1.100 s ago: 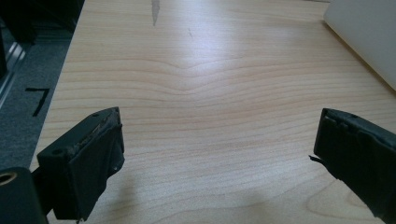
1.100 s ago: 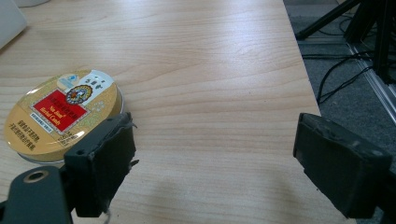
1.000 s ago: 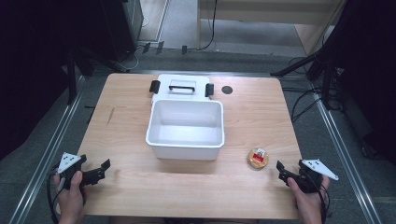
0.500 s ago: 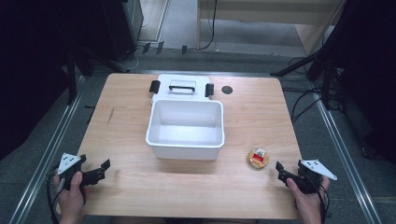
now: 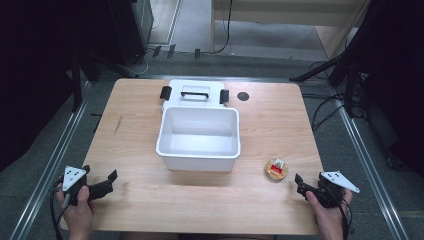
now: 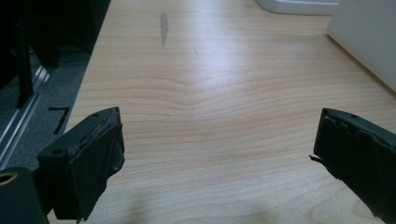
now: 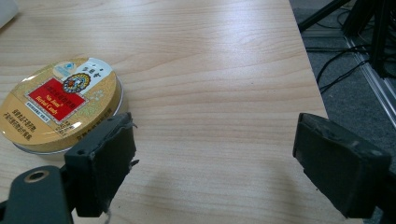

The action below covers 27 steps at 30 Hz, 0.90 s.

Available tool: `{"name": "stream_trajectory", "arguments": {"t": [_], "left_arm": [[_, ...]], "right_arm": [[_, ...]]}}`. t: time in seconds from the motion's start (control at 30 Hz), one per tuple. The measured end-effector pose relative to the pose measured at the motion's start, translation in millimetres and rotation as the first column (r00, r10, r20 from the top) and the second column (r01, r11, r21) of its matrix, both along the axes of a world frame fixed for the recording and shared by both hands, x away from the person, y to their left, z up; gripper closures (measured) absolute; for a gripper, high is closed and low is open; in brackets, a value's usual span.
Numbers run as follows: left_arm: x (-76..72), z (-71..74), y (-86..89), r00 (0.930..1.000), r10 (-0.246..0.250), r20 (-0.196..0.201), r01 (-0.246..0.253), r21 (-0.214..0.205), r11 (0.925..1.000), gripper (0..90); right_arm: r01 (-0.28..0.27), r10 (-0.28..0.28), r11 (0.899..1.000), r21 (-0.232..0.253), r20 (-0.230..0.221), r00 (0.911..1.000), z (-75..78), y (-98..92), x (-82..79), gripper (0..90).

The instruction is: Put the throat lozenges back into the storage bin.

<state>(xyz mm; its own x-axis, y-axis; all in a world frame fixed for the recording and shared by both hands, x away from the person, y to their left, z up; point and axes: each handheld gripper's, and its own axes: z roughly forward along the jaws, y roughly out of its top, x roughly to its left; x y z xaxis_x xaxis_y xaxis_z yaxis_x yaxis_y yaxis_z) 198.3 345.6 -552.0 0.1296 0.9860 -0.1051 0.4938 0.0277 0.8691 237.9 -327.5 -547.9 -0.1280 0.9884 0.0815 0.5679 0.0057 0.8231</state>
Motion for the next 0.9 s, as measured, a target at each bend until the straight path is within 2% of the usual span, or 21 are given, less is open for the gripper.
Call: {"name": "stream_trajectory", "arguments": {"t": [0.1, 0.17, 0.23, 0.37, 0.57, 0.67, 0.77, 0.83, 0.9], "left_arm": [[3.4, -0.6, 6.4, 0.9993, -0.016, -0.034, 0.014, -0.056, 0.9983, 2.2], [6.4, -1.6, 11.9, 0.9982, -0.005, -0.060, -0.001, -0.106, 0.9944, 2.1], [7.3, -2.0, 13.8, 0.9975, 0.031, -0.063, -0.039, -0.124, 0.9916, 2.2], [7.6, -1.2, 9.6, 0.9965, 0.053, -0.065, -0.058, -0.077, 0.9954, 2.1], [7.7, -1.3, 9.2, 0.9964, 0.049, -0.069, -0.055, -0.083, 0.9950, 2.2], [7.6, -1.2, 9.1, 0.9963, 0.050, -0.070, -0.056, -0.082, 0.9951, 2.2], [8.3, -1.4, 8.4, 0.9963, 0.050, -0.069, -0.055, -0.080, 0.9953, 2.2], [8.8, -1.3, 8.4, 0.9963, 0.039, -0.077, -0.045, -0.078, 0.9960, 2.2], [9.3, -1.3, 8.1, 0.9961, 0.034, -0.082, -0.040, -0.073, 0.9965, 3.3]], "right_arm": [[-0.002, 0.002, 1.000, -0.008, -0.006, 1.0000, -0.1, 0.8, 0.3, 13.1], [-0.002, 0.002, 1.000, -0.026, -0.010, 0.9999, -0.2, 1.9, 0.9, 13.0], [0.004, -0.005, 0.999, -0.054, -0.014, 0.9999, -0.5, 3.4, 1.5, 13.0], [-0.001, -0.004, 0.991, -0.131, -0.039, 0.9992, 1.9, 9.1, 0.6, 13.1], [-0.044, 0.034, 0.990, -0.134, -0.075, 0.9966, 12.7, 13.3, 1.3, 13.1], [-0.069, 0.052, 0.989, -0.135, -0.121, 0.9913, 19.1, 14.6, 6.8, 13.2], [-0.104, 0.084, 0.985, -0.136, -0.148, 0.9855, 26.3, 16.7, 11.5, 13.1], [-0.129, 0.104, 0.979, -0.155, -0.164, 0.9810, 31.9, 19.7, 14.3, 13.1], [-0.162, 0.127, 0.972, -0.172, -0.196, 0.9724, 37.5, 23.3, 18.1, 13.1]]}}
